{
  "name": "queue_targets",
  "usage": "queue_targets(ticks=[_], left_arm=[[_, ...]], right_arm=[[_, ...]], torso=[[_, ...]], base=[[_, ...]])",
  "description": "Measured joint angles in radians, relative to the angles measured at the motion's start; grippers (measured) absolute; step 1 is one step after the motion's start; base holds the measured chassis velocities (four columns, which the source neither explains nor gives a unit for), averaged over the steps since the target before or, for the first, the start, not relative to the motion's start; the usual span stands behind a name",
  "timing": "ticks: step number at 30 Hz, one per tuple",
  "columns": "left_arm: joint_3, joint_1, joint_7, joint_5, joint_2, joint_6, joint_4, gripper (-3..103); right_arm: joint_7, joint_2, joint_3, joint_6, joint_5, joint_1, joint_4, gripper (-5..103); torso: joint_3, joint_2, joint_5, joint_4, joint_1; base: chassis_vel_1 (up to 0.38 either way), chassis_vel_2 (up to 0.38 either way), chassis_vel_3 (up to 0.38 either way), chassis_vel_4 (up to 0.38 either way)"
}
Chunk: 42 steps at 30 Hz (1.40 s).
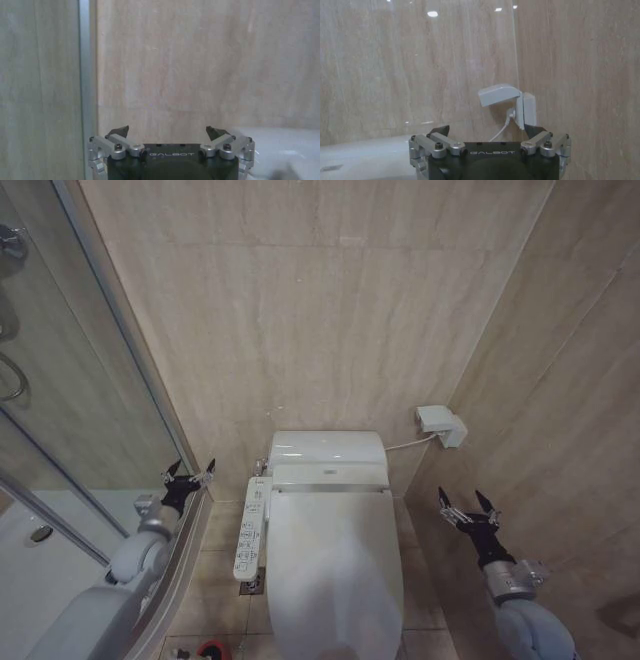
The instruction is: Open the toilet lid, clean the toilet bowl with a toilet brush, close the toilet lid, and flush.
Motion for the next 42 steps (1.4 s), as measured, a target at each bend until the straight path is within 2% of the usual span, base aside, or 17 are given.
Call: queue_targets(ticks=[6,12,21,26,32,35,42], left_arm=[[-0.056,0.127,0.066,0.042,-0.006,-0.040,-0.077,100],[-0.111,0.211,0.089,0.072,-0.036,-0.059,-0.144,100],[-0.222,0.350,0.129,0.059,-0.068,-0.065,-0.295,100],[-0.274,0.414,0.152,0.044,-0.083,-0.066,-0.328,100],[-0.315,0.463,0.149,0.022,-0.101,-0.066,-0.359,100],[-0.358,0.507,0.128,0.064,-0.108,-0.034,-0.375,100],[-0.393,0.555,0.122,0.070,-0.119,-0.036,-0.384,100]], right_arm=[[0.000,0.000,0.000,0.000,0.000,0.000,0.000,100],[0.000,0.000,0.000,0.000,0.000,0.000,0.000,100],[0.000,0.000,0.000,0.000,0.000,0.000,0.000,100],[0.000,0.000,0.000,0.000,0.000,0.000,0.000,100],[0.000,0.000,0.000,0.000,0.000,0.000,0.000,100],[0.000,0.000,0.000,0.000,0.000,0.000,0.000,100],[0.000,0.000,0.000,0.000,0.000,0.000,0.000,100]], torso=[[0.000,0.000,0.0000,0.0001,0.000],[0.000,0.000,0.0001,-0.0001,0.000],[0.000,0.000,0.0001,-0.0001,0.000],[0.000,0.000,0.0000,0.0000,0.000],[0.000,0.000,0.0001,0.0000,0.000],[0.000,0.000,0.0000,-0.0002,0.000],[0.000,0.000,0.0000,0.0000,0.000]], base=[[0.000,0.000,0.000,0.000],[0.000,0.000,0.000,0.000],[0.000,0.000,0.000,0.000],[0.000,0.000,0.000,0.000],[0.000,0.000,0.000,0.000],[0.000,0.000,0.000,0.000],[0.000,0.000,0.000,0.000]])
